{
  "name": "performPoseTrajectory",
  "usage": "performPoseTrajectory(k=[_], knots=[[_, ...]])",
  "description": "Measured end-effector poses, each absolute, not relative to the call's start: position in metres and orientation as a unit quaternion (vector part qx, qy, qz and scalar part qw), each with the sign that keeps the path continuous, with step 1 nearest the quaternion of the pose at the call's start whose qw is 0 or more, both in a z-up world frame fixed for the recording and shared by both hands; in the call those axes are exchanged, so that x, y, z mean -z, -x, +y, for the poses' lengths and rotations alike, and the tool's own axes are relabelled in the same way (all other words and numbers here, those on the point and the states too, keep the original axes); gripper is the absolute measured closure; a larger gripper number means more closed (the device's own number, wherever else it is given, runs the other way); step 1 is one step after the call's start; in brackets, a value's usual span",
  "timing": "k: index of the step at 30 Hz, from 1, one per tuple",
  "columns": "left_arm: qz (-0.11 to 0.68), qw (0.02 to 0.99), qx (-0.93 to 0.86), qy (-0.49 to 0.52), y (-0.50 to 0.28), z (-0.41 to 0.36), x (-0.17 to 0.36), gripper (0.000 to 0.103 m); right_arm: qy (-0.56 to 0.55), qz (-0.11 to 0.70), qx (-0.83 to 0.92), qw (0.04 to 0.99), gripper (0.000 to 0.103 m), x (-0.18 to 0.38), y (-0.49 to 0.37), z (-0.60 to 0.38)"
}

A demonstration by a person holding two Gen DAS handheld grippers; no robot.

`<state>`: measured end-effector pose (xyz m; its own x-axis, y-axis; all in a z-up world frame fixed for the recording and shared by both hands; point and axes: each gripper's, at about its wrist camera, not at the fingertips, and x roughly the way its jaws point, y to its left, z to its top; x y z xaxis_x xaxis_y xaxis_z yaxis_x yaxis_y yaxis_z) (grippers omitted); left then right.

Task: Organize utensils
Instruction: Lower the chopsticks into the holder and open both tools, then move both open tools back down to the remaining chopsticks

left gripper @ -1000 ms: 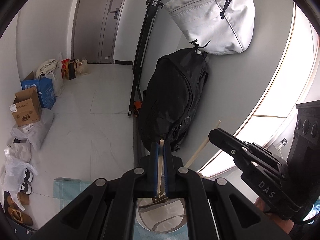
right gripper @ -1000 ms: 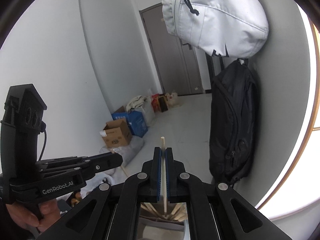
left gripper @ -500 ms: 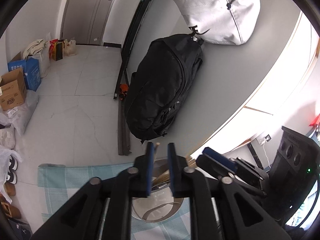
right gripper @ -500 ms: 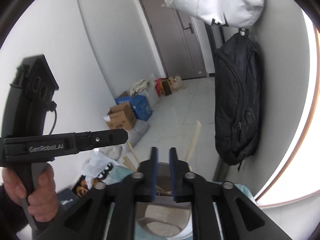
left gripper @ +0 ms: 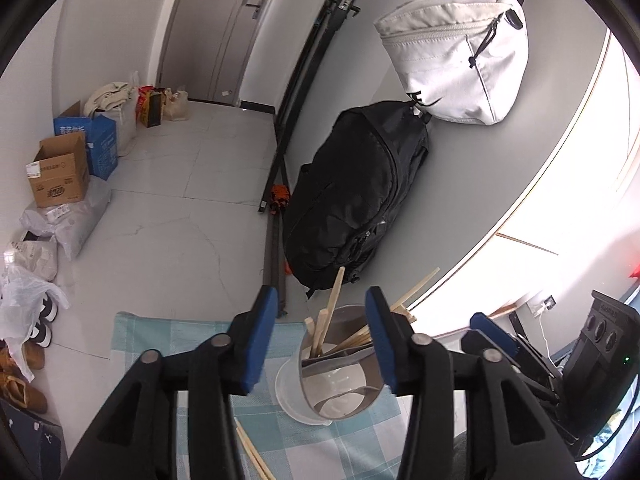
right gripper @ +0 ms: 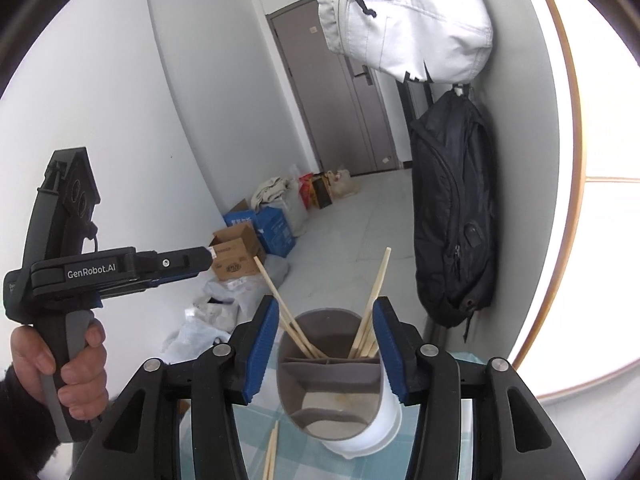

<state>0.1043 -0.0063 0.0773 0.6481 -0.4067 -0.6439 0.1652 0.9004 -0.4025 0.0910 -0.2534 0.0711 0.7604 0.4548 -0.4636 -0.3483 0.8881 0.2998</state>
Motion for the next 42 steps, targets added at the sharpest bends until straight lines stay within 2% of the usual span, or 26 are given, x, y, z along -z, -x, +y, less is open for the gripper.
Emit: performPoseTrajectory(k=[2,7,11,13,17,18,20,24,27,29,32,42], knots=[[0.378,0.900,0.149,0.156,-0.095,-0.001,-0.079,0.052,-0.098,0.267,-0.216,0.934,0.049,-0.075,-0.083,-0.252],[0.360,0.915,0.119,0.140,-0.074,0.003,-0.086,0.050,-0.094,0.251,-0.220,0.938,0.040,-0.084,-0.063,-0.245],[0.345,0.925,0.099,0.126,-0.056,0.003,-0.091,0.040,-0.096,0.241,-0.225,0.939,0.034,-0.087,-0.046,-0.238],[0.340,0.928,0.094,0.123,-0.047,0.004,-0.092,0.040,-0.094,0.232,-0.226,0.942,0.032,-0.089,-0.036,-0.235],[0.326,0.935,0.079,0.115,-0.031,0.005,-0.091,0.039,-0.091,0.207,-0.224,0.948,0.021,-0.094,-0.017,-0.230],[0.323,0.936,0.077,0.115,-0.030,0.006,-0.091,0.036,-0.092,0.203,-0.223,0.949,0.020,-0.094,-0.012,-0.229],[0.315,0.939,0.070,0.117,-0.023,0.006,-0.090,0.024,-0.093,0.198,-0.223,0.950,0.019,-0.096,-0.004,-0.227],[0.305,0.943,0.066,0.112,-0.011,0.006,-0.086,0.023,-0.093,0.196,-0.225,0.950,0.016,-0.093,0.010,-0.224],[0.304,0.944,0.062,0.108,-0.002,0.007,-0.079,0.023,-0.092,0.193,-0.222,0.952,0.008,-0.090,0.018,-0.222],[0.304,0.944,0.055,0.111,0.002,0.009,-0.072,0.019,-0.089,0.190,-0.222,0.952,0.003,-0.085,0.025,-0.221],[0.302,0.945,0.043,0.118,0.010,0.015,-0.063,0.015,-0.081,0.195,-0.223,0.952,0.002,-0.077,0.033,-0.217],[0.314,0.941,0.015,0.128,0.014,0.032,-0.018,0.014,-0.031,0.241,-0.221,0.944,0.000,-0.032,0.033,-0.200]])
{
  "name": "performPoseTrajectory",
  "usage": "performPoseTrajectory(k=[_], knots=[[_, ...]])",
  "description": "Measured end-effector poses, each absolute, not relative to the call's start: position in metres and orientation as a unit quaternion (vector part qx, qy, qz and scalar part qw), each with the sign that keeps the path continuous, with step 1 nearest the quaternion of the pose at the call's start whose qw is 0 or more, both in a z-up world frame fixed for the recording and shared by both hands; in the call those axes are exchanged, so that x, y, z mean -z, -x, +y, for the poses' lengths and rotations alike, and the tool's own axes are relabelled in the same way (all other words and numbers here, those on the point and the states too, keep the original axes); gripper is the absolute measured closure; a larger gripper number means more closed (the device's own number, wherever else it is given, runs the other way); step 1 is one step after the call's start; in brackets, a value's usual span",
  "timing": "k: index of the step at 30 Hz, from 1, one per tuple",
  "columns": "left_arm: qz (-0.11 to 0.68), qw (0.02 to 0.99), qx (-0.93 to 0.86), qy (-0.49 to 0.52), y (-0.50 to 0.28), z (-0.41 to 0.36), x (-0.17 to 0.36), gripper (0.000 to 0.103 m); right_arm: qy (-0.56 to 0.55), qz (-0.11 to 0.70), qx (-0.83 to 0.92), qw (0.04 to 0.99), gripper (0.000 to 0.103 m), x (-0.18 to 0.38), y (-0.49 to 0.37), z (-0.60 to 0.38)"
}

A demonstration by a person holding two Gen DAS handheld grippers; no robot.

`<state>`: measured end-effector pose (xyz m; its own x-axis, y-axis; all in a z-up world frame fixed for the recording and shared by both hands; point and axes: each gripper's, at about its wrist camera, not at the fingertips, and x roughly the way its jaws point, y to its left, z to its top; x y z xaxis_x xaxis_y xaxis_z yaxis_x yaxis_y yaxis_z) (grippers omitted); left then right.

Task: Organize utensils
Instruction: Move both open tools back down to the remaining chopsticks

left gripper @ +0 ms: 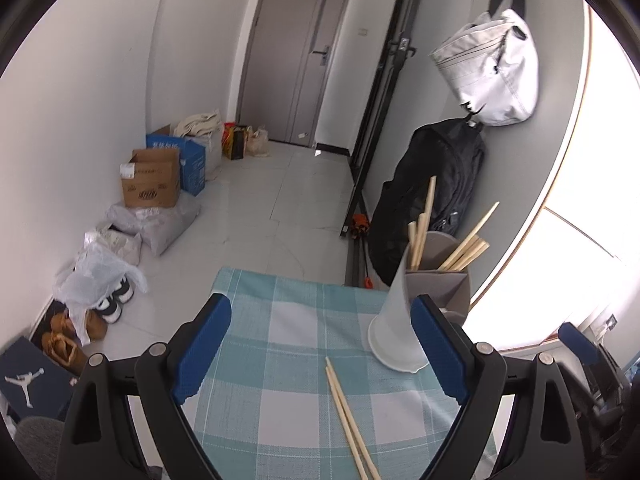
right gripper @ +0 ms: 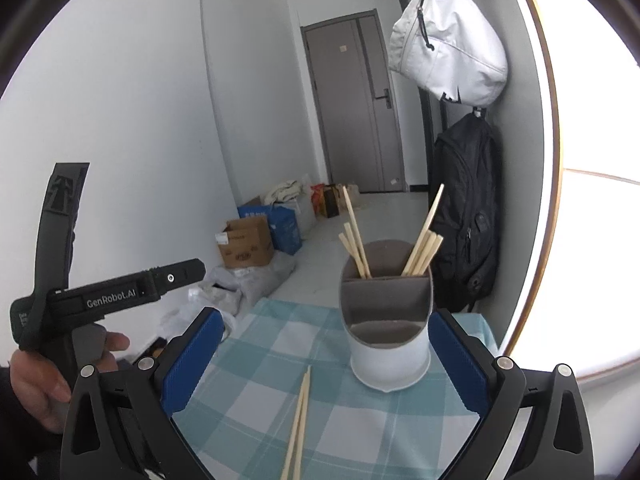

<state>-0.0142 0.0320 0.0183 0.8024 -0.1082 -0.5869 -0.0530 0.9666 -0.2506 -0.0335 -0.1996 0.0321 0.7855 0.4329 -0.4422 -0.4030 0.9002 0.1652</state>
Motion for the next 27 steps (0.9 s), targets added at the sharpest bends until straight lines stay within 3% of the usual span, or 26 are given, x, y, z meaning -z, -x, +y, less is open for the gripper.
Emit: performPoseTrajectory(k=[8,9,11,15,17,22,27], knots=[[0.349,0.927,-0.023,0.138,0.000,0.057,0.028,0.014,0.037,0.345,-0.228,0.910,0.003,0.028,0.008,-0.163],[0.355,0.924,-0.023,0.143,-0.003,0.063,0.035,0.014,0.042,0.356,-0.231,0.905,0.006,0.035,0.004,-0.157],[0.364,0.919,-0.027,0.150,-0.005,0.072,0.044,0.014,0.057,0.382,-0.232,0.893,0.022,0.049,-0.008,-0.145],[0.378,0.913,-0.041,0.149,-0.009,0.085,0.055,0.014,0.091,0.446,-0.228,0.861,0.040,0.081,-0.034,-0.120],[0.384,0.910,-0.045,0.150,-0.012,0.090,0.059,0.015,0.095,0.478,-0.231,0.842,0.058,0.098,-0.046,-0.110],[0.397,0.901,-0.055,0.169,-0.014,0.103,0.062,0.014,0.135,0.516,-0.217,0.818,0.073,0.126,-0.063,-0.092],[0.400,0.892,-0.061,0.199,-0.014,0.118,0.064,0.014,0.159,0.530,-0.215,0.805,0.074,0.134,-0.066,-0.080]])
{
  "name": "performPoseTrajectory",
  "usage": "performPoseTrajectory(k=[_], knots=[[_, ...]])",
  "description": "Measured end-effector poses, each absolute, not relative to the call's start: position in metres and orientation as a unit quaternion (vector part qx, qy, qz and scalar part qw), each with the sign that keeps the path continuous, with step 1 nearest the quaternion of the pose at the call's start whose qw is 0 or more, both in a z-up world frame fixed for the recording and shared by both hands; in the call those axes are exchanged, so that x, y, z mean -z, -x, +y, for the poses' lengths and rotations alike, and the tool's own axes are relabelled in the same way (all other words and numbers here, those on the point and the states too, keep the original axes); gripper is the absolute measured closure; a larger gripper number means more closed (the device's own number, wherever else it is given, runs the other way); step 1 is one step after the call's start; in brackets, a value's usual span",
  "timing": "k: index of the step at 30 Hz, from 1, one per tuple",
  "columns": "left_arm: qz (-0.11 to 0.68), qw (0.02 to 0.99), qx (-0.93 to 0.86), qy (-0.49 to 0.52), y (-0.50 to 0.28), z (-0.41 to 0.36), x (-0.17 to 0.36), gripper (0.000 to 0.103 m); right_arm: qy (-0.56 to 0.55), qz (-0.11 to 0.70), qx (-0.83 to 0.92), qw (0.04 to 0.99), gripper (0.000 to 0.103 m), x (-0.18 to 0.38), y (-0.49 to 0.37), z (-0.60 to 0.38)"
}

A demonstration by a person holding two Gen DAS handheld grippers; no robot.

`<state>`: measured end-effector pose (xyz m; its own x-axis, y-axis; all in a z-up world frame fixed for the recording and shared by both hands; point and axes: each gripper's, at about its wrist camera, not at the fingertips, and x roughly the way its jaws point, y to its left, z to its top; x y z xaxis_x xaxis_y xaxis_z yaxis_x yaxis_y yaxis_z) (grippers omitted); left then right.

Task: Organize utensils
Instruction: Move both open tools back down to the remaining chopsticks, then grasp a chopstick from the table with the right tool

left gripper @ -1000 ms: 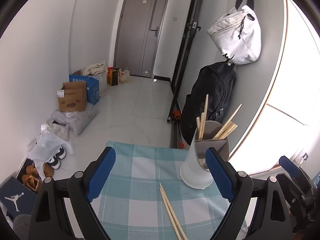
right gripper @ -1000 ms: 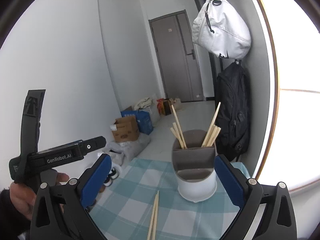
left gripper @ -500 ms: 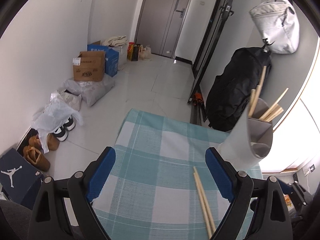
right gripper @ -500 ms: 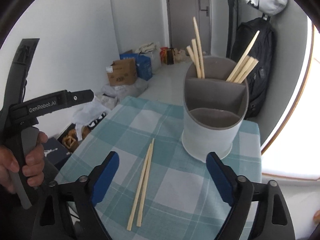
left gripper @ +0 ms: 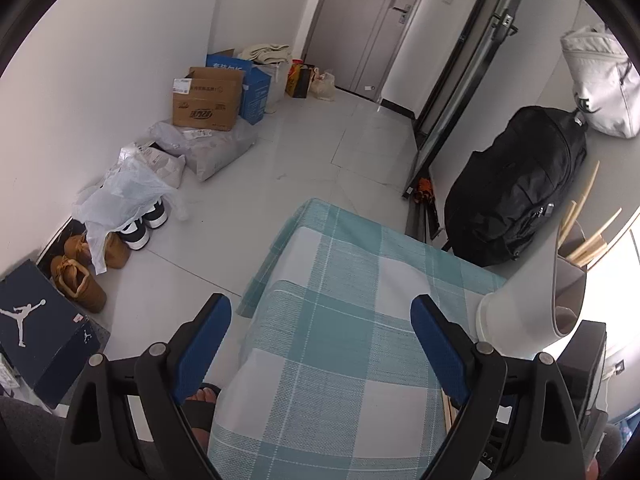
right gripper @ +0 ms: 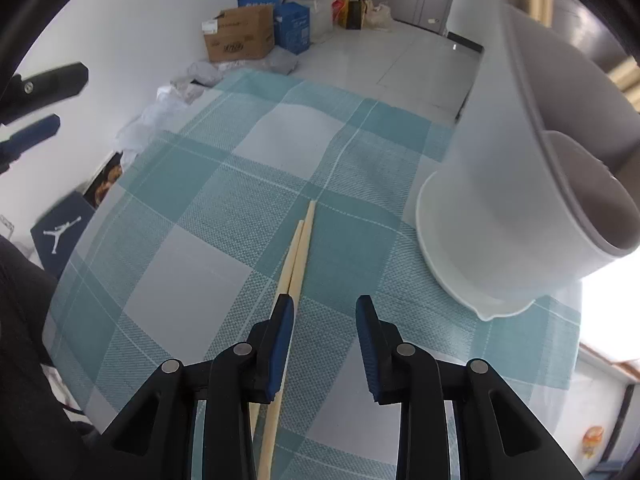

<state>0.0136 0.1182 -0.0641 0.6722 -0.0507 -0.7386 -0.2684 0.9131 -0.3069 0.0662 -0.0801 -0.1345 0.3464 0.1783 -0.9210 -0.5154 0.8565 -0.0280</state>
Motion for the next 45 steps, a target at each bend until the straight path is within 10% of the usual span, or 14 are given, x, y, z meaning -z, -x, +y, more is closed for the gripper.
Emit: performPoseTrajectory(k=[21,29,45], knots=[[0.409,0.873,-0.071,0.258,-0.015,0.150,0.070,0.015,0.178,0.545,-0.201,0.794,0.076,0.140,-0.110,-0.044],[0.420,0.864,-0.076,0.268,-0.015,0.156,0.078,0.015,0.121,0.560,-0.217,0.790,0.099,0.138,-0.117,-0.044],[0.454,0.864,-0.062,0.209,-0.017,0.128,0.090,0.014,0.045,0.424,-0.259,0.867,0.099,0.045,-0.073,-0.083]])
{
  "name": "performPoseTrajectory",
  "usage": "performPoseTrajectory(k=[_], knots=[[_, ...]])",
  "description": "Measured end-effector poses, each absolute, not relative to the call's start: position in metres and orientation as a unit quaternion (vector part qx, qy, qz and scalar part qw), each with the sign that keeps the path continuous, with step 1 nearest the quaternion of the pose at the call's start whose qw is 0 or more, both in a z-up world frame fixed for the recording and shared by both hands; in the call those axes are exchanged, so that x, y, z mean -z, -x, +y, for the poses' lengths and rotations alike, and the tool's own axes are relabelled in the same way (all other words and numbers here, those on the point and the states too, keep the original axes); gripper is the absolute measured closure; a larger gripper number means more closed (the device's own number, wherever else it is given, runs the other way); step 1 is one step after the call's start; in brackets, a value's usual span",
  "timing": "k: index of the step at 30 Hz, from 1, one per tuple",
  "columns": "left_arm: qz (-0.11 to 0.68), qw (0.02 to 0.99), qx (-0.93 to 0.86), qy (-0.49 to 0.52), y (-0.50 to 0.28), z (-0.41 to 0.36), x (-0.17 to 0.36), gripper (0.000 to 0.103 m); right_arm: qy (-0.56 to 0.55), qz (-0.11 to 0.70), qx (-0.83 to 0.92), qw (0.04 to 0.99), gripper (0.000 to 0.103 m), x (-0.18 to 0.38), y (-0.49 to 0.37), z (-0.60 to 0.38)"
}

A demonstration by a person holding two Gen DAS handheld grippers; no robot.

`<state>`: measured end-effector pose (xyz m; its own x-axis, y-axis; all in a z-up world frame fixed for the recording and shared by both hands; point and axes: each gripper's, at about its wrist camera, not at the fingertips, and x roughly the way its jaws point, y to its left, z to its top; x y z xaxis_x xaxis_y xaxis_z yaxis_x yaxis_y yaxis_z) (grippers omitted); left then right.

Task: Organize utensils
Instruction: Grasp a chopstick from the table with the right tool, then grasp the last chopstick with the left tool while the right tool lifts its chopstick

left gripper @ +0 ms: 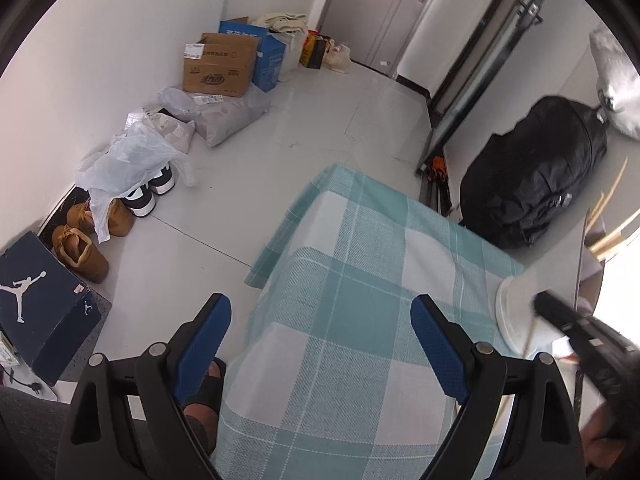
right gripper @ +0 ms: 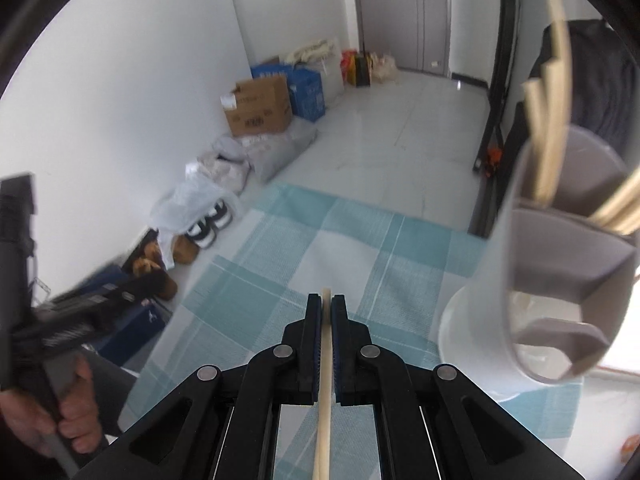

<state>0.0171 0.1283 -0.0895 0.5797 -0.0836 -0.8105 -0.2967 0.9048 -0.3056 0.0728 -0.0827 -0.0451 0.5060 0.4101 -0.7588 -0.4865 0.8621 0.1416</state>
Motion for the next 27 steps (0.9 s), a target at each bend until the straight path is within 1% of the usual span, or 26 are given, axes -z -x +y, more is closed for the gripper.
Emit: performPoseTrajectory(k=[5,10,17,20,27], knots=[[0.473,0.863,-0.028,0.173,-0.019,0.100,0.090,0.014,-0.005,0.384,-0.252,0.888,0.099,0.019,-0.049,-0.118],[0.512,0.849,0.012,0.134,-0.023,0.065,0.096,0.014,-0.054,0.363,-0.247,0.897,0.099,0.010,-0.032,-0.160],[0.558,0.826,0.043,0.070,-0.025,0.022,0.109,0.015,-0.119,0.347,-0.241,0.899,0.099,0.011,-0.019,-0.210],[0.576,0.813,0.055,0.059,-0.031,0.010,0.113,0.015,-0.146,0.342,-0.231,0.899,0.099,0.014,-0.018,-0.230],[0.598,0.799,0.022,0.048,-0.042,0.002,0.118,0.015,-0.192,0.332,-0.220,0.897,0.099,0.018,-0.013,-0.263]])
